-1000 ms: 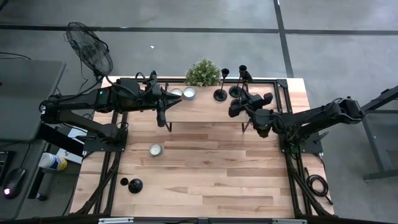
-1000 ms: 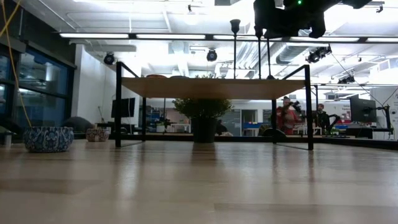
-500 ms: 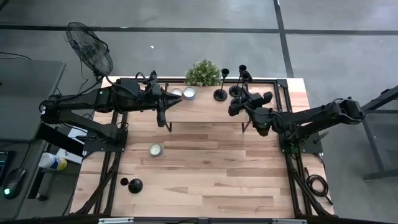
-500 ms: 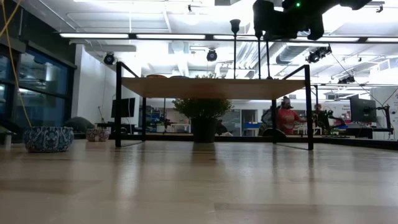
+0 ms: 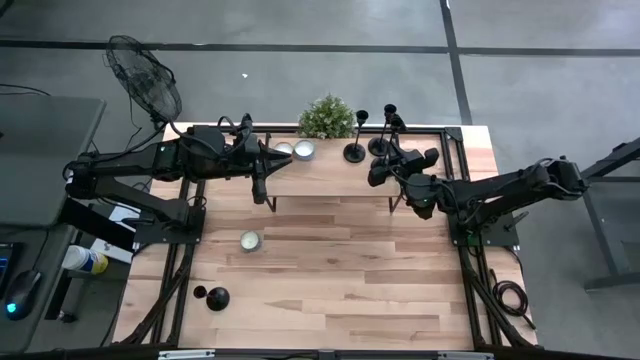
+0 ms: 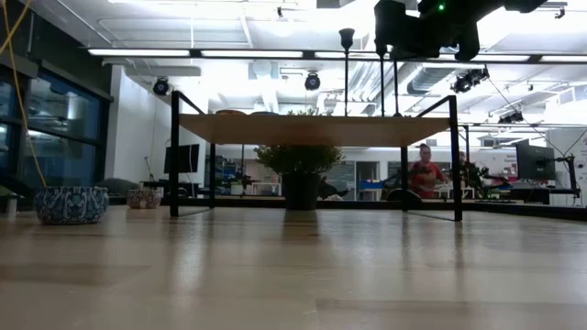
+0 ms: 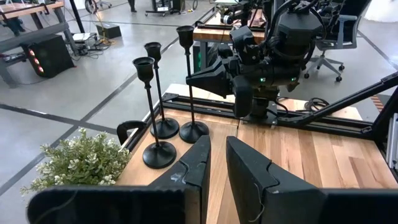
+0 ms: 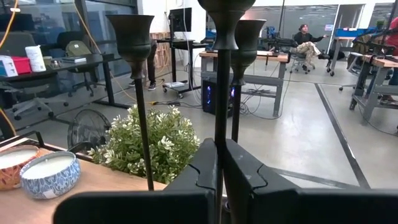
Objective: Pick & Place candle stick holders
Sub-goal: Put the black candle holder on the shelf aligned with the black candle holder
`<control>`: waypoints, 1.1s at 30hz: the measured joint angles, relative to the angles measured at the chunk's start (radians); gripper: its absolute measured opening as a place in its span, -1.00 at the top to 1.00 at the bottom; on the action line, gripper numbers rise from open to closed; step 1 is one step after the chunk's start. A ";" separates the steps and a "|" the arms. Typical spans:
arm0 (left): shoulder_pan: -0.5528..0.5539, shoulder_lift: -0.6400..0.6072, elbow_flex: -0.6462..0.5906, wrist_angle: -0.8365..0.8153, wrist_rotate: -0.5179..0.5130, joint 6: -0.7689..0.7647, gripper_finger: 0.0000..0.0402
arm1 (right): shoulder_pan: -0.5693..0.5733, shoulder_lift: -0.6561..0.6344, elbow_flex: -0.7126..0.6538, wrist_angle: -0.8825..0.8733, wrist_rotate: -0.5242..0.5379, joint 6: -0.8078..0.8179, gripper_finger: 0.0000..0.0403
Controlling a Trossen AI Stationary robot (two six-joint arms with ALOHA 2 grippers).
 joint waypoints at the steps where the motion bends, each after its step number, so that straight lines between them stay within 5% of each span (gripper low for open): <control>1: 0.000 0.000 0.000 0.000 0.000 0.000 0.75 | 0.000 0.000 0.000 0.000 0.000 0.000 1.00; 33: 0.000 0.000 0.000 -0.001 0.000 0.000 0.75 | 0.006 -0.074 -0.004 -0.021 -0.032 -0.050 0.42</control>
